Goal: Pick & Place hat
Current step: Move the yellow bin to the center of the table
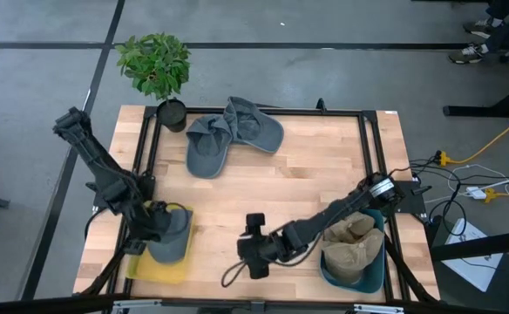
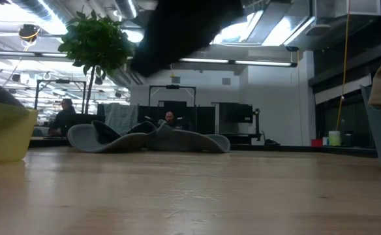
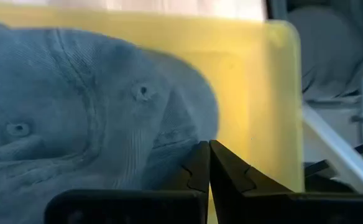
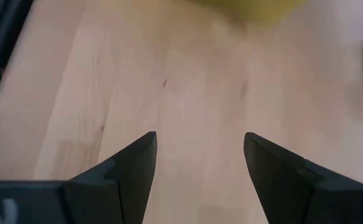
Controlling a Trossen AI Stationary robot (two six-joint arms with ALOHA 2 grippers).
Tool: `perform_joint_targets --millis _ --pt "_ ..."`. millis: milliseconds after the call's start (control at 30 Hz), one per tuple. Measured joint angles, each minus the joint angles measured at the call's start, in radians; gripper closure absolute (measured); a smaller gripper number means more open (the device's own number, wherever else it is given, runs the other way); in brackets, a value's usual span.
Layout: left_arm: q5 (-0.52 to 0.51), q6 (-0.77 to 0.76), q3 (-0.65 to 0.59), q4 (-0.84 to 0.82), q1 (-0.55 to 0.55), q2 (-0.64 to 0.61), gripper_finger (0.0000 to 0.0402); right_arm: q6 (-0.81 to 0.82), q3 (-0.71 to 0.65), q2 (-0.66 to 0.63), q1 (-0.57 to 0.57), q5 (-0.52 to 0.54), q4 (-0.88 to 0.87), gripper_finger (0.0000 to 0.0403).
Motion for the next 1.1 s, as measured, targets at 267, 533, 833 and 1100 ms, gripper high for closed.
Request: perform_joint_targets --millis 267,533,833,1100 --pt "-0.035 0.019 0.0 0.031 -0.017 0.164 0.04 0.063 -0.184 0.002 -0.018 -0.047 0.159 0.0162" --pt "-0.037 -0.012 0.002 0.17 0.031 0.279 0.04 -0.129 -0.196 0.002 -0.073 -0.167 0.166 0.0162" --pt "-0.041 -0.046 0.002 0.377 0.133 0.382 0.0399 -0.231 -0.196 0.001 -0.12 -0.379 0.175 0.0162" --pt "-0.176 0.157 0.002 0.471 0.228 0.425 0.0399 -0.161 -0.184 -0.046 -0.127 -0.372 0.153 0.0162"
